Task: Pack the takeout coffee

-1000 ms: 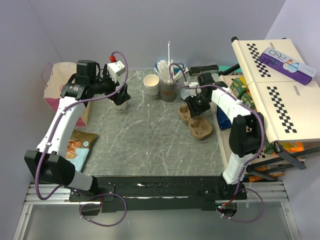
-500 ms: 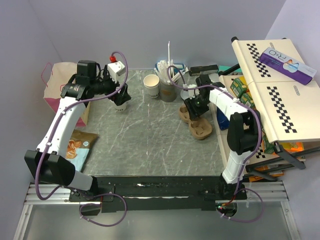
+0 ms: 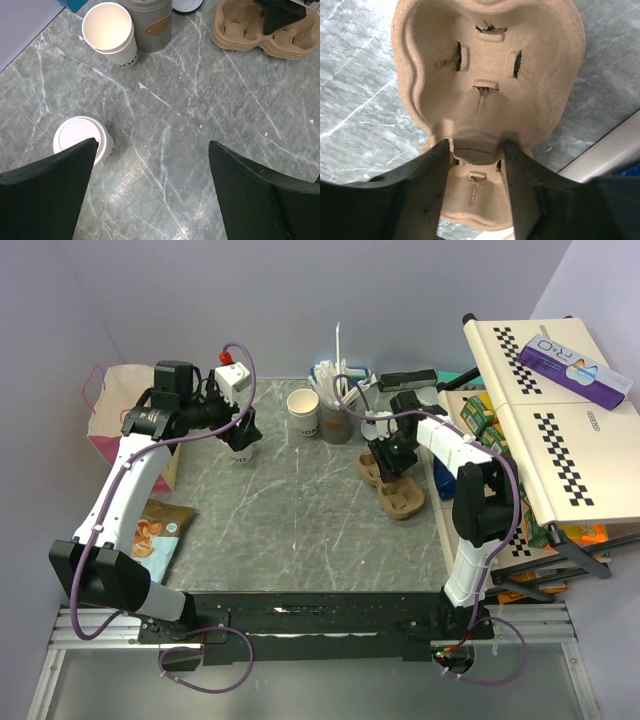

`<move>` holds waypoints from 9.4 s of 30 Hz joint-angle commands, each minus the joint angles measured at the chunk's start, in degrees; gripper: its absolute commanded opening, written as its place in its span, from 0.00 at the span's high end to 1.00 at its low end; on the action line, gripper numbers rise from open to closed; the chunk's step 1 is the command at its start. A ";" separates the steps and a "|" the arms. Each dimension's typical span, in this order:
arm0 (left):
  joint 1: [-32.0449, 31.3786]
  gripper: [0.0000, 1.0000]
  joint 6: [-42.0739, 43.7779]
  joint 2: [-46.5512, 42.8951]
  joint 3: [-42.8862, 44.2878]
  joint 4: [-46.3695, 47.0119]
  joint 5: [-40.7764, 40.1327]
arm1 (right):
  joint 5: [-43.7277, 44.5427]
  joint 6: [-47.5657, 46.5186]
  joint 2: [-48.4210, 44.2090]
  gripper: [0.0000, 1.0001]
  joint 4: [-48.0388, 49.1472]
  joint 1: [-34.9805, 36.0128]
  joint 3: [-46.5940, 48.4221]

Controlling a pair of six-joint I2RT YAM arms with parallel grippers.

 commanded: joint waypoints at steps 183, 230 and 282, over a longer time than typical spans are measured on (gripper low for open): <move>38.45 0.85 -7.32 21.66 25.35 -12.44 -19.52 | -27.55 3.13 -7.62 0.00 5.95 8.74 5.62; 35.90 0.99 -15.32 -3.05 18.14 -5.67 -5.63 | -3.73 -5.41 13.39 0.44 -4.87 15.24 13.98; 0.57 0.99 14.12 -7.00 1.10 -20.35 1.49 | -34.23 -9.19 -35.92 1.00 0.23 12.43 9.13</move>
